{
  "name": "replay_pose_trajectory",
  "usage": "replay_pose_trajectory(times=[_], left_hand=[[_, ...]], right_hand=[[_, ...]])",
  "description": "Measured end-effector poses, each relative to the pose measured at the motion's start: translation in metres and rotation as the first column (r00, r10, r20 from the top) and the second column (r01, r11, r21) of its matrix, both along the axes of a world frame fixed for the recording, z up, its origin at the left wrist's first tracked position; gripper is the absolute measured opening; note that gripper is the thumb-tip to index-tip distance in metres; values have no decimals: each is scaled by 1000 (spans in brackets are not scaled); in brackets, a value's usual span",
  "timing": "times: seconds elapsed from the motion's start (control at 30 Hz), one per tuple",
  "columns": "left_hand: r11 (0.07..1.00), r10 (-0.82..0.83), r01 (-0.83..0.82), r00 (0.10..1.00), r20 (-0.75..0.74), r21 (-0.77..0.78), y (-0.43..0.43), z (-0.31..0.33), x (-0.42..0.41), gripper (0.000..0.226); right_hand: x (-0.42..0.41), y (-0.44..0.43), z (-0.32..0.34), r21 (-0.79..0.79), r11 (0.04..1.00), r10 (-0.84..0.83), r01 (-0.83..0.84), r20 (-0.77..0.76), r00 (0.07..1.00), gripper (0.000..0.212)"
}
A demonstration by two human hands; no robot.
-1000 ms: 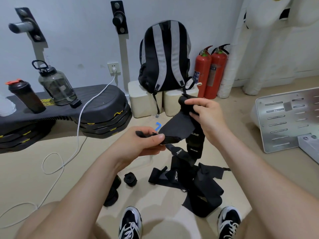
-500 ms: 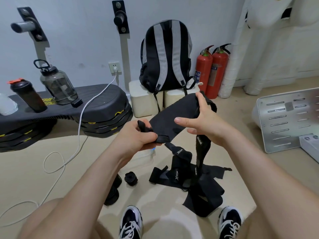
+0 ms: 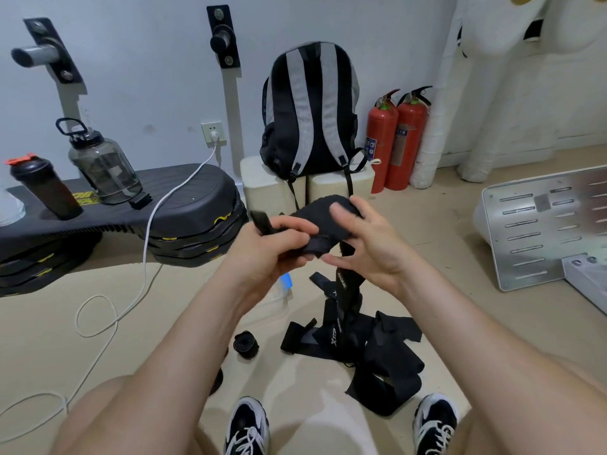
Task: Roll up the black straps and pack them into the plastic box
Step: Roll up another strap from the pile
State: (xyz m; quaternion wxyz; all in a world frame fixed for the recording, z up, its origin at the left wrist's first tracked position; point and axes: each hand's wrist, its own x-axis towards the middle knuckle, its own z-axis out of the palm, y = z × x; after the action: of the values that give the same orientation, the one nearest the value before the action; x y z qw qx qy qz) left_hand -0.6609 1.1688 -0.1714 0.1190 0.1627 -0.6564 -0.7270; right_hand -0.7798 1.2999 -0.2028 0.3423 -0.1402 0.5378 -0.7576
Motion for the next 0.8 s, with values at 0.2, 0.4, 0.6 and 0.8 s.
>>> replay_pose_trajectory(times=[0.2,0.4,0.6,0.8], left_hand=[[986,-138,149,982,127,-78,-18,9,16,16],[960,-174,227,942,287,-163,-16,-2,19,4],[960,-240,260,955,172,-108,-20,0,24,33],[993,-103,109,989,111,-49,-16,-5,19,16]], right_hand=[[-14,5,-2,262,928,-218,264,-191,957,37],[-13,6,3,190,971,-147,146,-13,989,33],[-13,8,2,109,993,-36,40,-36,999,73],[-13,5,-1,153,987,-37,57,-129,991,79]])
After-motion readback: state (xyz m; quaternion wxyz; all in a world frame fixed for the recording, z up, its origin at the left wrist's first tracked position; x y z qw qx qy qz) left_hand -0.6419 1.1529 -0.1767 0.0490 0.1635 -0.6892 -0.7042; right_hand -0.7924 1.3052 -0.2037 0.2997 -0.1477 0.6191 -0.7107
